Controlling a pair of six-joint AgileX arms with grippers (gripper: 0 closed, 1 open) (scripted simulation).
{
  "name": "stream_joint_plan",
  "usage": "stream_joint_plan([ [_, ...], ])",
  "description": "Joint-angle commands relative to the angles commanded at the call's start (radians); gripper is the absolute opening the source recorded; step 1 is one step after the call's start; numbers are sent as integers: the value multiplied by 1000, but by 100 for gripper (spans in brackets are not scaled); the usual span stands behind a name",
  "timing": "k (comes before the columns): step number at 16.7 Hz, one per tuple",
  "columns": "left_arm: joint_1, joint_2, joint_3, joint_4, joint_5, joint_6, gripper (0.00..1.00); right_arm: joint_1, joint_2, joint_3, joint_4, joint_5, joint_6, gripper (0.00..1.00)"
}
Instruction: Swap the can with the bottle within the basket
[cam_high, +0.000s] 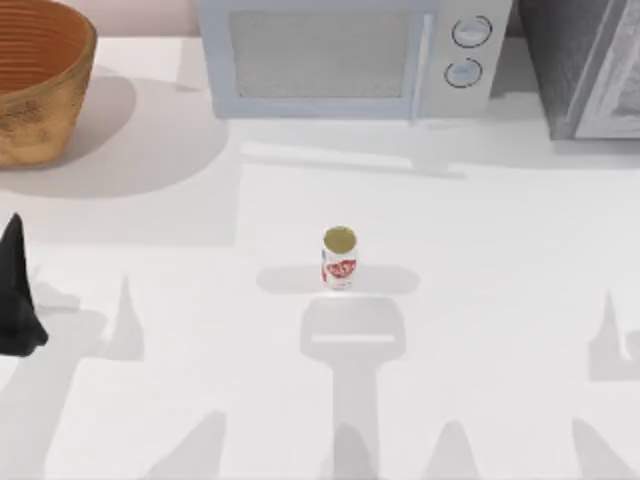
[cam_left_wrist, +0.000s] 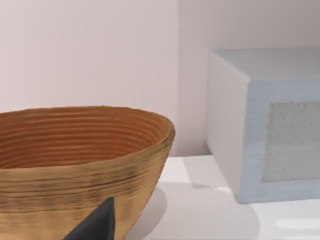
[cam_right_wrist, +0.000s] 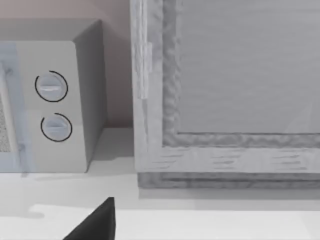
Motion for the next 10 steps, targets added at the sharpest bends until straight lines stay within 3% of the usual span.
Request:
stream_joint_plan([
  [4,5,-186,-94,-109,-101,-7,100,0,0,0,0,0,0,100],
  [10,5,-216,-110,-128,-119,-9,100,0,0,0,0,0,0,100],
])
